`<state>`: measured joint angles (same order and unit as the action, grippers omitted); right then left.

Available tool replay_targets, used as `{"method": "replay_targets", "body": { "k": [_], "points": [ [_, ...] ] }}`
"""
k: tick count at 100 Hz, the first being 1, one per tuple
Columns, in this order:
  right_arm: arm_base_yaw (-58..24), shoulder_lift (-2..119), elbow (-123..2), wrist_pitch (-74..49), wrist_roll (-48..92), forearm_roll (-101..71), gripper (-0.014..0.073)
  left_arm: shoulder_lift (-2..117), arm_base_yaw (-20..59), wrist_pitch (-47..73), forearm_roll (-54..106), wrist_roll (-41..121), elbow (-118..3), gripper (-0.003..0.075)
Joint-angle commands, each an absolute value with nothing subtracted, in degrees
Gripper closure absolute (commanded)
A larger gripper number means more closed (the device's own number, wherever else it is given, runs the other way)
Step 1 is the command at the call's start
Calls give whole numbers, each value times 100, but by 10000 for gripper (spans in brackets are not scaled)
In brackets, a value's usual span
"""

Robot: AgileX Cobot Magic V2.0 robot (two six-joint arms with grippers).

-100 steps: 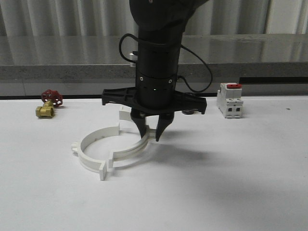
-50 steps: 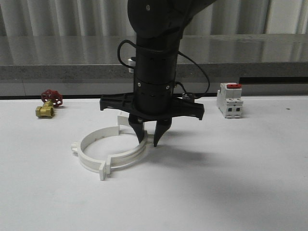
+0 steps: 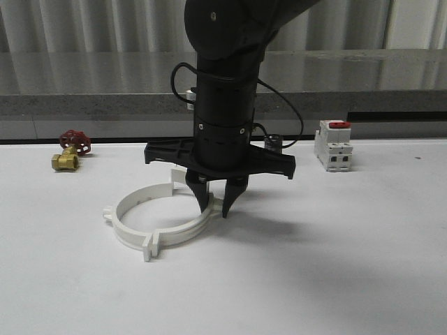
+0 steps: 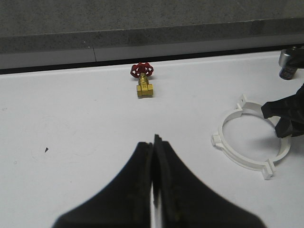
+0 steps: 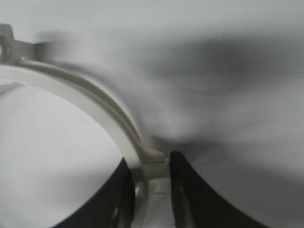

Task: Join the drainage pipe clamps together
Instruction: 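Press the held half's ends onto the placed half's ends, then open the right gripper and lift it away from the joined ring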

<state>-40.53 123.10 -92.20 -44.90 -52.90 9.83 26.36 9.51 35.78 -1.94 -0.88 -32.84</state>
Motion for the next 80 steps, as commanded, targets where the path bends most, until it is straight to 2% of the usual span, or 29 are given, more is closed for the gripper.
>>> {"method": "replay_targets", "body": {
  "k": [1, 8, 25, 33, 40, 80],
  "points": [
    [-4042, 11994, -9384, -4464, -5288, 955, 558, 2660, 935, 3175, -176, -97, -3439, 741],
    [-4042, 11994, -9384, -4470, -5288, 927, 505, 2660, 935, 3175, -176, -97, -3439, 741],
    [-4042, 11994, -9384, -4464, -5288, 926, 295, 2660, 935, 3175, -176, -97, -3439, 741],
    [-4042, 11994, -9384, -4459, -5288, 926, 221, 2660, 935, 3175, -176, -97, -3439, 741],
    [-4042, 11994, -9384, -4455, -5288, 926, 197, 2660, 935, 3175, -176, -97, -3439, 741],
    [-4042, 11753, -9384, -4433, -4856, 1183, 197, 2660, 935, 3175, -176, -97, -3439, 741]
  ]
}}
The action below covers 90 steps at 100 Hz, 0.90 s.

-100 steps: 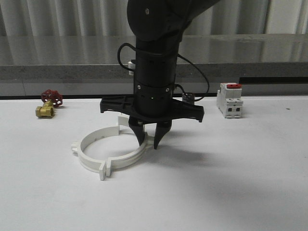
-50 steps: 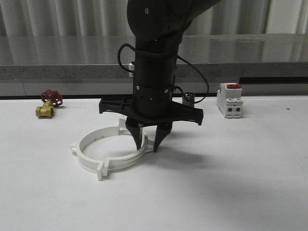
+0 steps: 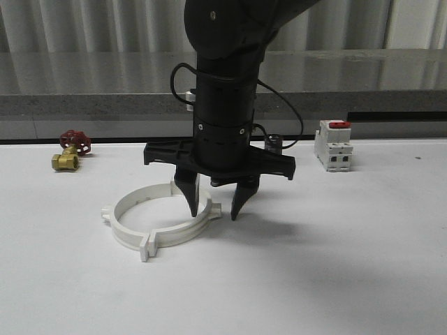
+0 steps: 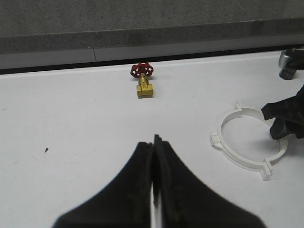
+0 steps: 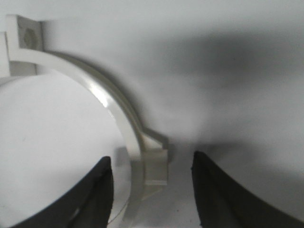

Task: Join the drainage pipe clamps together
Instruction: 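Open the right gripper and lift it away from the joined ring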

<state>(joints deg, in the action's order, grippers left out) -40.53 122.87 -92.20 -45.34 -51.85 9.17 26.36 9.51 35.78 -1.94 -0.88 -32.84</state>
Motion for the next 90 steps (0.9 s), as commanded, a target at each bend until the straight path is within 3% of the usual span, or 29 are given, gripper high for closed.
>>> {"method": "replay_targets", "body": {
  "k": [1, 47, 90],
  "points": [
    [-4042, 11735, -9384, -4433, -4829, 1197, 197, 2660, 935, 3175, -176, -97, -3439, 741],
    [-3921, 9932, -9058, -5152, -3867, 2817, 197, 2660, 935, 3175, -176, -97, -3439, 741],
    [-2183, 6863, -6381, -4787, -3424, 2874, 199, 2660, 935, 3175, -176, -97, -3439, 741]
  ]
}}
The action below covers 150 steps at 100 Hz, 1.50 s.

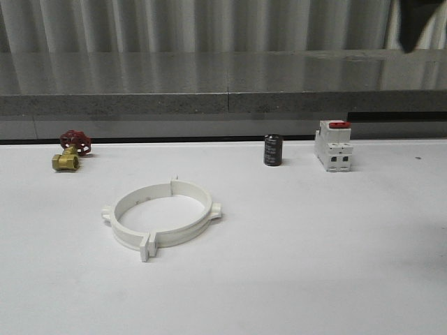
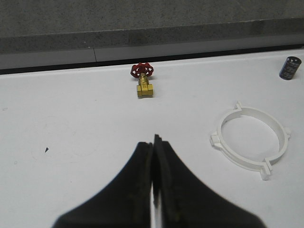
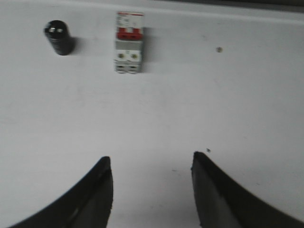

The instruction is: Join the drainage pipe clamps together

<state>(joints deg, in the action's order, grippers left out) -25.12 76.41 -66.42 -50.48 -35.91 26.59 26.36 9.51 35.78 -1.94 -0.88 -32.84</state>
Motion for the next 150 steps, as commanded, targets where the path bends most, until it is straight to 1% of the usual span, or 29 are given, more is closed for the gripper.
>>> {"method": "replay_targets", "body": {
  "k": [1, 12, 27, 34, 41, 48, 55, 62, 67, 69, 73, 150],
  "points": [
    [-2156, 6747, -6304, -4787, -3424, 2863, 199, 2660, 935, 3175, -176, -97, -3439, 741],
    [-1849, 5877, -5766, -4795, -3408, 2810, 199, 2660, 935, 3175, -176, -97, -3439, 741],
    [-1824, 4594, -5052, -4890, -3368, 2717, 201, 2660, 935, 3175, -176, -97, -3439, 741],
    [-1824, 4067, -4770, -4981, -3368, 2621, 221, 2660, 935, 3175, -176, -97, -3439, 741],
    [-1824, 3563, -4527, -5099, -3364, 2547, 276, 2660, 935, 3175, -176, -97, -3439, 741],
    [-1824, 3163, -4330, -5225, -3364, 2543, 356, 2660, 935, 3175, -176, -97, -3439, 741],
    [-1824, 2896, -4201, -5341, -3349, 2548, 459, 2660, 935, 3175, -176, -97, -3439, 741],
    [-1824, 2749, -4101, -5379, -3323, 2556, 588, 2660, 935, 3175, -176, -97, -3439, 741],
    [-1824, 2717, -4050, -5371, -3292, 2593, 657, 2660, 935, 3175, -176, -97, -3439, 741],
    [-1824, 2710, -4039, -5365, -3265, 2599, 669, 2660, 935, 3175, -176, -97, -3439, 741],
    [-1824, 2717, -4019, -5352, -3236, 2616, 656, 2660, 935, 3175, -176, -97, -3439, 741],
    [-1810, 2698, -3944, -5321, -3229, 2712, 662, 2660, 935, 3175, -176, -97, -3439, 741]
  ]
}}
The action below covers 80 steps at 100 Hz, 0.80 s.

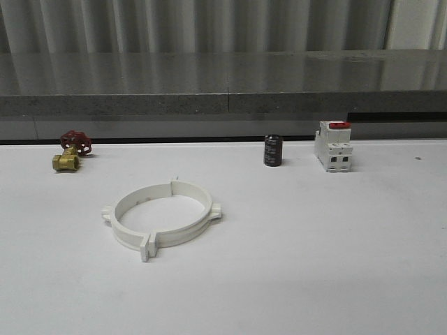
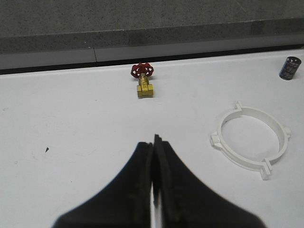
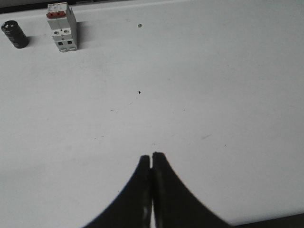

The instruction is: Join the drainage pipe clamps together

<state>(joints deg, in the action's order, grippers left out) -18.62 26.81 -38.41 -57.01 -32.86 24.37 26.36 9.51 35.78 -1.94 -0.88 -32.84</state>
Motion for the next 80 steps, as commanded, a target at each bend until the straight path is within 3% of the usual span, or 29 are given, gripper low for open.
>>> {"method": "replay_targets", "body": {
  "k": [1, 36, 62, 80],
  "points": [
    [-1811, 2686, -3929, -5297, -3229, 2712, 662, 2660, 935, 3175, -176, -97, -3439, 741],
    [-1692, 1564, -2851, -3453, -2946, 2343, 662, 2660, 935, 3175, -176, -97, -3439, 741],
    [-607, 577, -1825, -2104, -862, 474, 662, 2660, 935, 3175, -176, -97, -3439, 741],
    [-115, 314, -1027, -1184, -714, -109, 662, 2660, 935, 3175, -176, -97, -3439, 741]
  ]
}}
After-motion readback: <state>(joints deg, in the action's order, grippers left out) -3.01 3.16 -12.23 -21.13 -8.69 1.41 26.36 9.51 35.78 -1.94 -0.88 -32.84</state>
